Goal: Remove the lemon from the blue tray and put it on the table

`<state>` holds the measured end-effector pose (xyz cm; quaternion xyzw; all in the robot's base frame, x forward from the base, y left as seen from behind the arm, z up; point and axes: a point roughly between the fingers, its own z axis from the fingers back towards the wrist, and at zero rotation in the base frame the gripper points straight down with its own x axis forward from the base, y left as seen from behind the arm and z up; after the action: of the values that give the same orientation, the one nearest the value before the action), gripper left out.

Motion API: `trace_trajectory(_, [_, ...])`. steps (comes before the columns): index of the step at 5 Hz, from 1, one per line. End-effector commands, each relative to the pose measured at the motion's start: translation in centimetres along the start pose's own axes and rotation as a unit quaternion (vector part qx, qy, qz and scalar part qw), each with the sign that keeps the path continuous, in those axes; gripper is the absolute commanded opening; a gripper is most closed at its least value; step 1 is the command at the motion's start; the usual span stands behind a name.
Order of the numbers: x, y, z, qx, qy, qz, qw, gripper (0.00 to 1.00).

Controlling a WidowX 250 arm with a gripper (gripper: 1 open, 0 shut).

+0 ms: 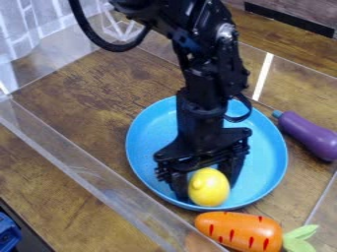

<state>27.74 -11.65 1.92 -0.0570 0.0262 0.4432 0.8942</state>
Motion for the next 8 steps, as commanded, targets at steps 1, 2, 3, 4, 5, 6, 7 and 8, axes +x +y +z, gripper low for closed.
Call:
trace_trajectory(1, [-1.6,-1.0,-0.6,0.003,0.008,0.010,0.9999,1.00])
trace_trajectory(2, [-1.1,-1.5,-0.5,0.001,0.009,0.003,1.0000,1.00])
trace_trajectory(3, [-0.6,-2.1,-0.4,0.001,0.009,-0.005,0.9999,1.00])
trace_trajectory(4, [-0.6,-1.3,-0.3,0.001,0.010,-0.015,0.9998,1.00])
trace_trajectory(5, [-0.5,-2.3,-0.1,0.001,0.006,0.002,1.0000,0.00])
trace_trajectory(6, [-0.4,-1.8,1.3,0.003,0.007,-0.028,0.9996,0.00])
trace_trajectory(7, [-0.4,-1.3,2.6,0.006,0.008,-0.057,0.9983,0.00])
trace_trajectory(8, [-0.4,-0.8,3.2,0.008,0.008,-0.076,0.9970,0.00])
